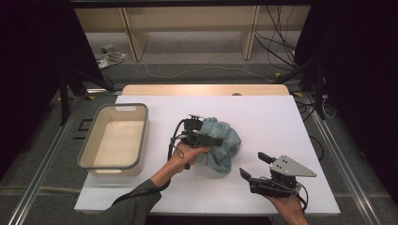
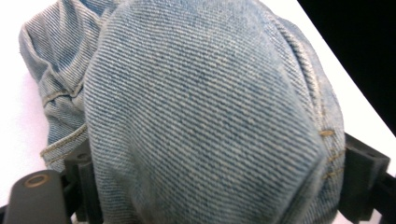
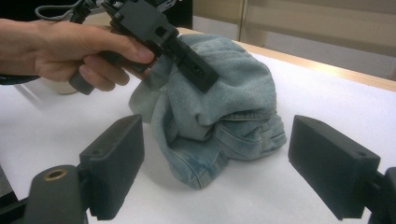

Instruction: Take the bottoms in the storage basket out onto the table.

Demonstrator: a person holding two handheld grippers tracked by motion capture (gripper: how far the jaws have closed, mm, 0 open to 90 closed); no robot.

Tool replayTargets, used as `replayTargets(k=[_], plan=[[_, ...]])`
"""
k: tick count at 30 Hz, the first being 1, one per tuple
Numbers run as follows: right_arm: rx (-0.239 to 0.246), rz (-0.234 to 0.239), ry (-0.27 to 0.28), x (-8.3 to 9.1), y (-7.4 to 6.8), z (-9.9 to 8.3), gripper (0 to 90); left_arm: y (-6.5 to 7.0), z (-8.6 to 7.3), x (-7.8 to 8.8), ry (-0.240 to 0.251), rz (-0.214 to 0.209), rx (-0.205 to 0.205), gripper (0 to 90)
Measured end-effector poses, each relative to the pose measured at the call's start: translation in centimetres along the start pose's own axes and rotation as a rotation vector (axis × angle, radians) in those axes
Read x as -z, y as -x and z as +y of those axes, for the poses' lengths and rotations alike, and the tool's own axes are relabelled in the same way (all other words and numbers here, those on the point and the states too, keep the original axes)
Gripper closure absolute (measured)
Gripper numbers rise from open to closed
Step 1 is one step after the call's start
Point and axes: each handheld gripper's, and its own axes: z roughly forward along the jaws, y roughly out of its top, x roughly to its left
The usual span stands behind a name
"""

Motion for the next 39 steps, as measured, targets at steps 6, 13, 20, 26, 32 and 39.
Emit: replayTargets(k=[6, 13, 20, 26, 32, 39], plan=[[0.001, 0.000, 0.000, 0.0, 0.0, 0.0, 19.4, 0.3, 0.1, 0.3, -0.003, 0.034, -0.022, 10.7], [0.001, -0.001, -0.001, 0.0, 0.0, 0.0, 19.4, 0.3, 0.2, 0.6, -0.003, 0.060, -0.037, 9.5], [0.003, -0.001, 0.000, 0.0, 0.0, 0.0, 19.4, 0.5, 0.4, 0.9, 0.006, 0.097, -0.066, 7.8], [0.001, -0.001, -0.001, 0.0, 0.0, 0.0, 19.4, 0.3, 0.5, 1.2, 0.001, 0.087, -0.058, 6.9], [0.000, -0.002, -0.002, 0.0, 0.0, 0.0, 19.5, 0.3, 0.6, 1.5, -0.005, 0.093, -0.063, 6.3], [-0.002, -0.002, -0.002, 0.1, 0.0, 0.0, 19.5, -0.3, 0.8, 2.0, -0.009, 0.054, -0.023, 5.3]])
